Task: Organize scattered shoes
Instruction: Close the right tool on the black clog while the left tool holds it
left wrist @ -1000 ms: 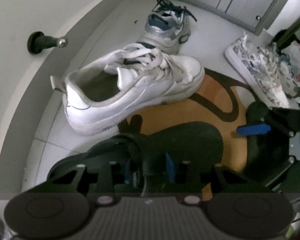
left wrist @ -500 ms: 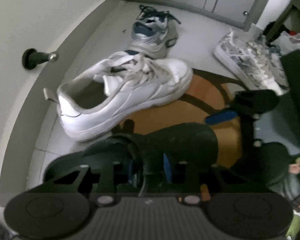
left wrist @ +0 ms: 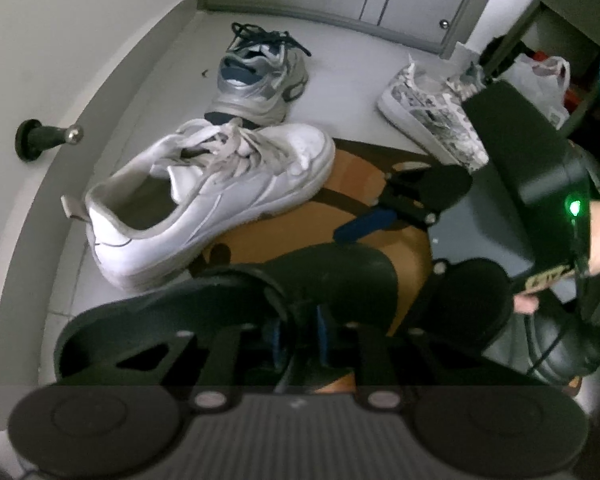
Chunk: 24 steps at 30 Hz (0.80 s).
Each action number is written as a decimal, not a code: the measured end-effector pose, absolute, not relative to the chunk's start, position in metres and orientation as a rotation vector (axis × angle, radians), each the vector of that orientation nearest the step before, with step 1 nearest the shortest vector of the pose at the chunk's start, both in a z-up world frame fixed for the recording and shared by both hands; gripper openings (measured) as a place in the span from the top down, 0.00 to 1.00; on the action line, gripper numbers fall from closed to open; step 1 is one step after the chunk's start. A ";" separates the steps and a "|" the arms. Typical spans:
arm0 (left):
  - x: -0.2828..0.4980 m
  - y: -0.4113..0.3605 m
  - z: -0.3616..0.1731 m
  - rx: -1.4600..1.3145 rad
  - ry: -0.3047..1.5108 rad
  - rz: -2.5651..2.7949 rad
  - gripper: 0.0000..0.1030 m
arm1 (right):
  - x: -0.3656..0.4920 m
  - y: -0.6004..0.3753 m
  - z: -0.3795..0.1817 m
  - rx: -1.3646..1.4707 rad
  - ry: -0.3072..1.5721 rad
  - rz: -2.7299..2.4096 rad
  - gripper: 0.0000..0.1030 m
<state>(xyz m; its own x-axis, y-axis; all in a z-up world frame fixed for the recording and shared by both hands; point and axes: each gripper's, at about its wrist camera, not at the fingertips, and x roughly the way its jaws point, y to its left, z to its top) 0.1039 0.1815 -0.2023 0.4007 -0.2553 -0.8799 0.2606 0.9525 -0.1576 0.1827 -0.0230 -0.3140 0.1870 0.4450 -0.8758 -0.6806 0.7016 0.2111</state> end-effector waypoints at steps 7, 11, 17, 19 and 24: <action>0.102 0.172 -0.196 0.030 1.080 -0.358 0.83 | 0.181 -0.023 -0.315 -0.215 1.133 0.821 0.00; 0.100 0.170 -0.191 0.039 1.060 -0.370 0.84 | 0.179 -0.023 -0.316 -0.197 1.135 0.832 0.00; 0.094 0.160 -0.189 0.055 1.056 -0.411 0.85 | 0.178 -0.023 -0.318 -0.171 1.137 0.847 0.00; 0.092 0.159 -0.190 0.055 1.051 -0.414 0.86 | 0.177 -0.023 -0.318 -0.162 1.137 0.852 0.00; 0.088 0.156 -0.188 0.045 1.027 -0.436 0.87 | 0.175 -0.024 -0.318 -0.134 1.142 0.844 0.00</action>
